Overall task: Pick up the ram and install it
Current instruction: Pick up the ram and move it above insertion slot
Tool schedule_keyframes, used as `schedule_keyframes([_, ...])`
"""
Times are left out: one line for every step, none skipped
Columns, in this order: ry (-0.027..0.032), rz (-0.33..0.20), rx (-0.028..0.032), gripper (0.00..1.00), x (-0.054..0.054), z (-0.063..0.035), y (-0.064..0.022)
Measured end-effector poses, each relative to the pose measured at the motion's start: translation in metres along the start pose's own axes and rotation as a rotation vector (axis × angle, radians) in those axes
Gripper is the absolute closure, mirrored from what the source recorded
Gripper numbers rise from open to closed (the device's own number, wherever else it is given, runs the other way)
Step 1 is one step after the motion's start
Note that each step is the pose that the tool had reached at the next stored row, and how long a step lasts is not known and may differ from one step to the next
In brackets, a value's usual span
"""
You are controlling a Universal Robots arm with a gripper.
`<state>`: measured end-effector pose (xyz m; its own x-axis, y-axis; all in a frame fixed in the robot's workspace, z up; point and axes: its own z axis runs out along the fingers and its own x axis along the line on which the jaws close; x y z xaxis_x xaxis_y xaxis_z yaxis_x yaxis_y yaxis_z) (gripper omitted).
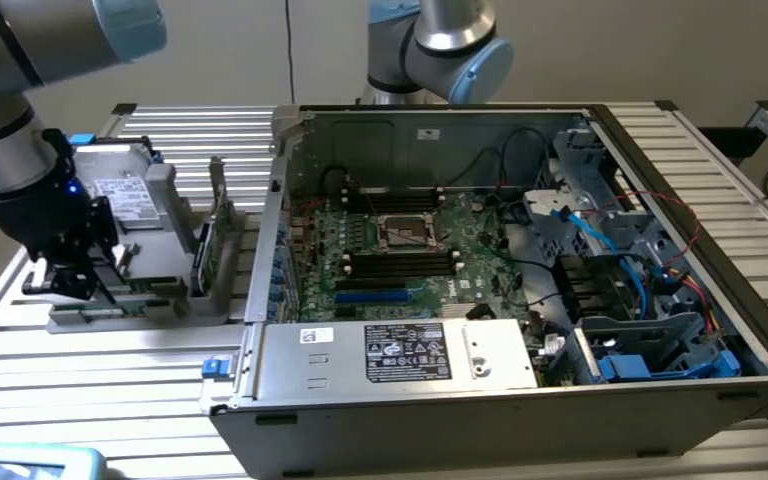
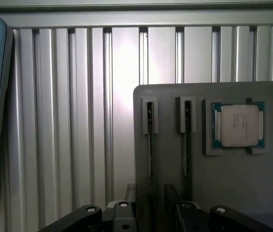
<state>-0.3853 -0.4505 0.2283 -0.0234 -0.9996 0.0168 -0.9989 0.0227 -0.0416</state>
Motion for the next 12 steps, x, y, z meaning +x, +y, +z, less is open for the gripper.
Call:
schedule_keyframes([0.0000, 0.000, 0.0000, 0.64, -0.001, 0.0018, -0.0001])
schedule_keyframes([0.0000, -0.001, 0.0000, 0.64, -0.001, 0.0036, 0.0000])
schedule_keyframes([0.0000, -0.001, 0.0000, 0.64, -0.002, 0.0054, 0.0001])
schedule_keyframes([-0.0001, -0.002, 0.0001, 0.64, -0.003, 0.0072, 0.0002])
schedule_keyframes([-0.0002, -0.002, 0.0002, 0.64, -0.003, 0.0090, 0.0003])
schedule_keyframes([-0.0002, -0.003, 0.0001, 0.64, -0.004, 0.0109, 0.0004])
schedule_keyframes([-0.0001, -0.003, 0.0000, 0.64, -0.005, 0.0126, 0.0005])
schedule_keyframes([-0.0001, -0.004, 0.0000, 0.64, -0.006, 0.0144, 0.0006])
schedule_keyframes([-0.0002, -0.004, 0.0001, 0.64, -0.007, 0.0162, 0.0007])
schedule_keyframes([-0.0002, -0.004, 0.0001, 0.64, -0.008, 0.0181, 0.0009])
schedule_keyframes([-0.0002, -0.004, 0.0002, 0.64, -0.008, 0.0199, 0.0013])
schedule_keyframes([-0.0002, -0.005, 0.0001, 0.64, -0.008, 0.0216, 0.0018])
